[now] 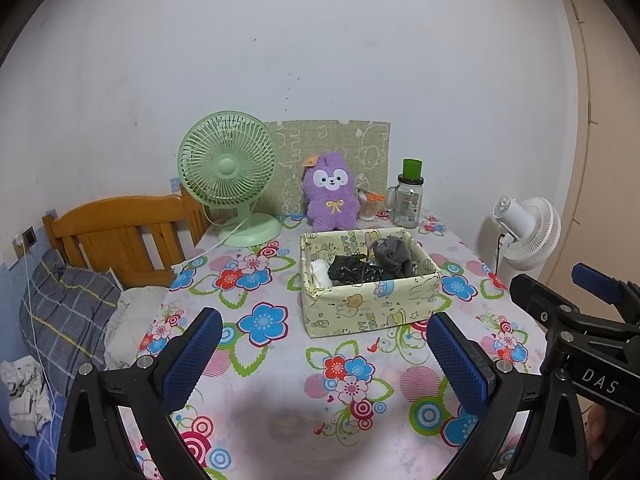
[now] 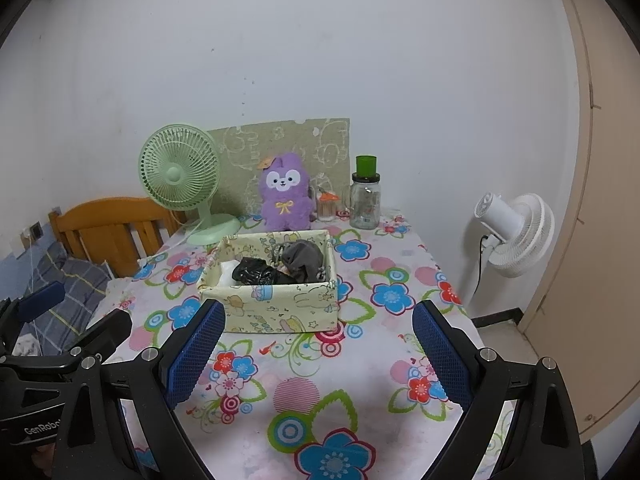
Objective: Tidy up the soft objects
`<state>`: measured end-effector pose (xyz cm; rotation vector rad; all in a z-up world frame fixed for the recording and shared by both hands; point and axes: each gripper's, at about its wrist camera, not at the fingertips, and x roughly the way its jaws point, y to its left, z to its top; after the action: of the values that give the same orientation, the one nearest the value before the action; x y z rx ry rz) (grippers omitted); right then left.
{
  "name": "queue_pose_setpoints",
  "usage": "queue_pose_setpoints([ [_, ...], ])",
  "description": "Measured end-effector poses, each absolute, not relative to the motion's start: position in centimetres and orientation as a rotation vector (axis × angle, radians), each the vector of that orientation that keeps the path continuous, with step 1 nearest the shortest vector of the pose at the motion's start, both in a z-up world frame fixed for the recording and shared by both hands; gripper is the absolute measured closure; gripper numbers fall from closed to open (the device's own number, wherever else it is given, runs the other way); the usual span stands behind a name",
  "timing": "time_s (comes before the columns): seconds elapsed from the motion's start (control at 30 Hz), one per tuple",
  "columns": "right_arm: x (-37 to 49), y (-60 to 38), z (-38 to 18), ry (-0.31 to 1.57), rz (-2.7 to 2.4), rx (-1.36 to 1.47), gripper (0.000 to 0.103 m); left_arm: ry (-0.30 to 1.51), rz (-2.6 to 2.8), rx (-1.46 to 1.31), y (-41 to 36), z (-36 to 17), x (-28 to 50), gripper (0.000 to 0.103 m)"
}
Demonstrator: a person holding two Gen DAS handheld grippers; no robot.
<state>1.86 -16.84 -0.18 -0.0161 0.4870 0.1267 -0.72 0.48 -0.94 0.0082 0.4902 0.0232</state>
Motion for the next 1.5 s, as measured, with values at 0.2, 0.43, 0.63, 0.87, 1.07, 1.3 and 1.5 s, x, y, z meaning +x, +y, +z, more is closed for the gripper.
queue_pose_setpoints([
  [0.2, 2.36, -16.78, -0.43, 0.497, 0.127, -0.013, 0.007, 0.498, 0.033, 0.009, 0.46, -1.01, -0.11, 0.0],
  [0.43, 2.29, -16.71, -0.34, 0.476, 0.118, -0.023, 0.007, 0.501, 0.027, 0.007, 0.59, -0.94, 0.1, 0.0],
  [0.63, 2.18, -16.63, -0.06, 0.465, 0.108, -0.032, 0.007, 0.497, 0.023, 0.004, 0.58, -0.82, 0.13, 0.0],
  [0.87, 1.98, -16.7, 0.09, 0.461, 0.111, -0.038, 0.007, 0.496, 0.022, 0.002, 0.48, -0.74, 0.02, 0.0],
  [1.07, 1.87, -16.59, 0.15, 0.452, 0.108, -0.042, 0.007, 0.491, 0.027, 0.006, 0.37, -0.68, -0.05, 0.0],
  [1.3, 1.66, -16.56, 0.29, 0.443, 0.107, -0.047, 0.007, 0.488, 0.028, 0.005, 0.37, -0.66, -0.13, 0.0],
  [1.5, 1.56, -16.75, 0.39, 0.443, 0.099, -0.042, 0.007, 0.487, 0.018, 0.01, 0.16, -0.5, -0.23, 0.0],
])
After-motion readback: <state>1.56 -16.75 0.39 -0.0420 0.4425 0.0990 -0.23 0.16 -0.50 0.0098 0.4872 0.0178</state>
